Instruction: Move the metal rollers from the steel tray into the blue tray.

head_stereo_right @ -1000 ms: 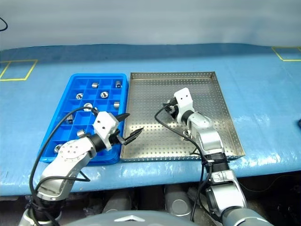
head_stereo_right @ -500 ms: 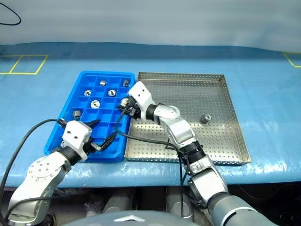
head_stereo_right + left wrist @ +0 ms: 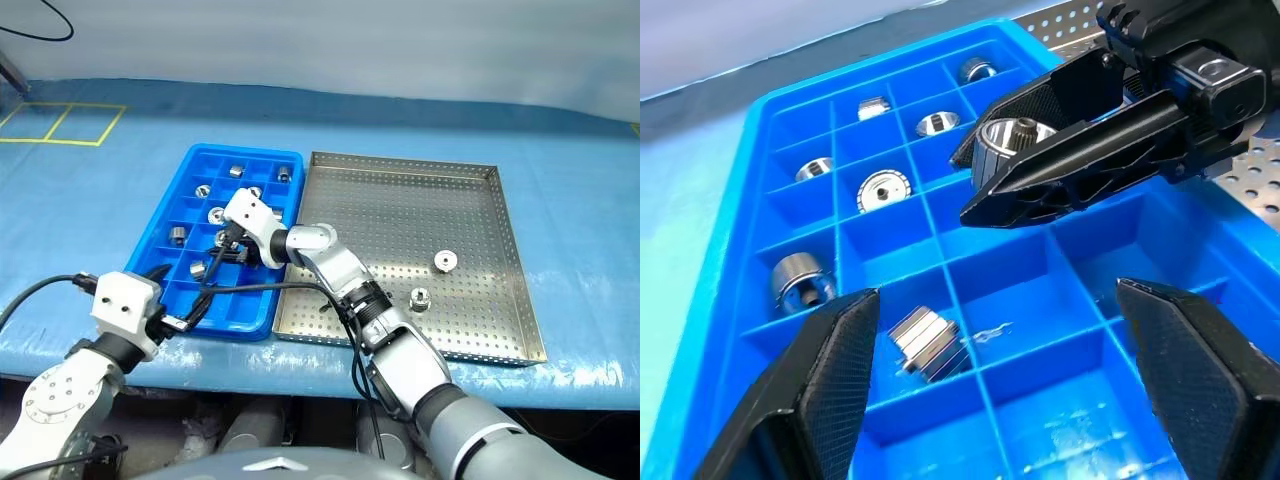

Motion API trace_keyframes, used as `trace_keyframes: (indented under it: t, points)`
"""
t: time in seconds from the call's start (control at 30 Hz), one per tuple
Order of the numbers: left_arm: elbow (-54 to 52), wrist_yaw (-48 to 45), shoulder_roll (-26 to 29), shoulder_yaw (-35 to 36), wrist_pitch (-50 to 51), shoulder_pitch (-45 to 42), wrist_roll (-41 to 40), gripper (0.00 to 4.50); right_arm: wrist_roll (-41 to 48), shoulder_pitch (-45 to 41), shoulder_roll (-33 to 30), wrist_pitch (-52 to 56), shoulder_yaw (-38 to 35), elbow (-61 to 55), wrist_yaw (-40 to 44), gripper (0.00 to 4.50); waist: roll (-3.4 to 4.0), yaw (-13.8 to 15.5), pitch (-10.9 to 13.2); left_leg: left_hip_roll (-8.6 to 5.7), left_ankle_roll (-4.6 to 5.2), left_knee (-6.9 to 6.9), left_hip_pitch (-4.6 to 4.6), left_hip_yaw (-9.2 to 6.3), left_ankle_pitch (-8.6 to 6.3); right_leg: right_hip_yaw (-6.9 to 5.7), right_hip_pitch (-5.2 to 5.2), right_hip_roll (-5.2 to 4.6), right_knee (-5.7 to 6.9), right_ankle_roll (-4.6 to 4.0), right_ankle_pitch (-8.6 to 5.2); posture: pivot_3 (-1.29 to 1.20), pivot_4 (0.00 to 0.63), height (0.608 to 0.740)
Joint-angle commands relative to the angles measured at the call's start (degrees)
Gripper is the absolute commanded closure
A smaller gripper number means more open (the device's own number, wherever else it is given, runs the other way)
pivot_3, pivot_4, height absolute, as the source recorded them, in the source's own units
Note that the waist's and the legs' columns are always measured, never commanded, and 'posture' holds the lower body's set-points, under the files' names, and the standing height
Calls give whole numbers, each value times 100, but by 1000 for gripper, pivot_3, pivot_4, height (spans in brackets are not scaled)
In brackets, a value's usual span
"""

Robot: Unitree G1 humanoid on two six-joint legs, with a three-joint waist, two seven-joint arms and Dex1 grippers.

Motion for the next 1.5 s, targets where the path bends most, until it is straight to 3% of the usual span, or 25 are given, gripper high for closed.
trace_keyframes:
  t: [0.03, 0.27, 0.6, 0.8, 0.93, 1.1, 1.2, 1.33, 1.5]
  points:
    - [-348, 74, -37, 147, -24, 45, 20, 383, -9, -343, 197, -352, -191, 390, 35, 2496, 0, 49, 0, 1, -4, -5, 2, -2, 2, -3, 0, 2, 1, -4, -2, 232, 150, 740]
    - [-408, 119, -30, 74, 25, 13, 28, 383, -124, -721, 340, -810, -399, 1275, -117, 2496, 0, 103, 0, 3, -18, -27, 8, -14, 10, -19, -3, 4, 9, -25, -15, 239, 150, 740]
    - [-286, 84, 21, -38, 27, -137, 36, 383, -136, -808, 358, -810, -594, 1549, -103, 2496, -1, 120, 0, 1, -33, -25, 20, -16, 19, -22, -5, 2, 49, -46, -29, 214, 150, 740]
    - [-256, 59, 38, -60, 28, -177, 30, 383, -189, -775, 343, -1030, -674, 1532, -266, 837, -1, 92, 0, 5, -49, -25, 25, -22, 28, -43, -6, 7, 72, -57, -37, 205, 150, 740]
    - [-197, 30, 52, -109, 26, -246, 21, 383, -178, -761, 297, -1101, -795, 1387, -426, 837, -1, 69, 0, 6, -53, -25, 25, -28, 32, -49, -5, 8, 74, -57, -37, 190, 150, 740]
    - [-69, -53, 79, -365, 53, -557, -26, 383, -13, -334, 26, -739, -892, 78, -416, 837, 0, 57, 0, 4, -54, -26, 22, -36, 32, -54, -5, 4, 71, -58, -37, 151, 150, 740]
    - [134, -152, 79, -633, 57, -935, -48, 383, 118, 195, -288, -159, -997, -1416, -508, 837, 0, 61, -1, 2, -53, -26, 19, -47, 31, -59, -3, -1, 70, -58, -37, 89, 150, 740]
    - [729, -389, 38, -1220, 2, -1827, -69, 383, 258, 1169, -1127, 888, -1371, -3746, -791, 837, -3, 68, -2, -8, -53, -8, 1, -74, 32, -88, 6, -15, 64, -58, -38, -22, 150, 740]
    - [1371, -684, 4, -1631, -143, -2661, -58, 383, -15, 2103, -2192, 1708, -1745, -5124, -1192, 837, -4, -222, -3, -3, -53, -6, 3, -61, 32, -80, 5, -11, 67, -55, -37, -128, 150, 740]
